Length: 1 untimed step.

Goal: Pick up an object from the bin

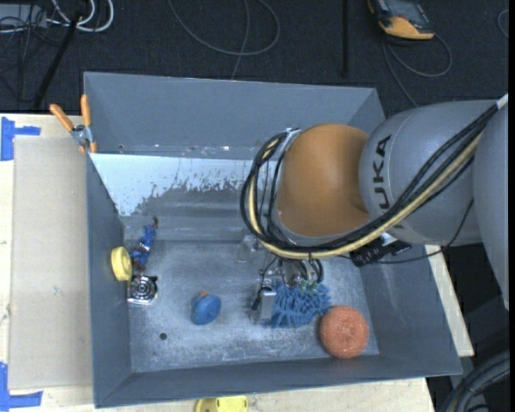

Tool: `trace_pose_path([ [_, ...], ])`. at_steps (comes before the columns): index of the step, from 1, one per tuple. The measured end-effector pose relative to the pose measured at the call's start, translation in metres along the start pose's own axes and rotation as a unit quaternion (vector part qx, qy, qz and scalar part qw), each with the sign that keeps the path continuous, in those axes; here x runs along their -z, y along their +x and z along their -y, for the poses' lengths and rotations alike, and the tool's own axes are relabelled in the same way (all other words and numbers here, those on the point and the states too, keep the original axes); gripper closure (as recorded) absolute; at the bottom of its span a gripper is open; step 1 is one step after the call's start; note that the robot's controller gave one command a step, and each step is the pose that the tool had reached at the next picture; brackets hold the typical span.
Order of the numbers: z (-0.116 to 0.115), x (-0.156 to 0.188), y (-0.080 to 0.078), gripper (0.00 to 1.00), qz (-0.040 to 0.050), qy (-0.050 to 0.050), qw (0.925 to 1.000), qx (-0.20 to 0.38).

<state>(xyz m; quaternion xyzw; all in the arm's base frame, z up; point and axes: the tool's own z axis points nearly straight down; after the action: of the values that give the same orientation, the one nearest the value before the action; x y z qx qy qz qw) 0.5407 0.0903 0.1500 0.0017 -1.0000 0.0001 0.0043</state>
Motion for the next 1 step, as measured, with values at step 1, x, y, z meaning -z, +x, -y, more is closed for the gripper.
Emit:
trace_pose_path([
  [1, 0.0005, 0.0045, -0.0016, 0.0, 0.0034, 0.0, 1.0, -0.002],
])
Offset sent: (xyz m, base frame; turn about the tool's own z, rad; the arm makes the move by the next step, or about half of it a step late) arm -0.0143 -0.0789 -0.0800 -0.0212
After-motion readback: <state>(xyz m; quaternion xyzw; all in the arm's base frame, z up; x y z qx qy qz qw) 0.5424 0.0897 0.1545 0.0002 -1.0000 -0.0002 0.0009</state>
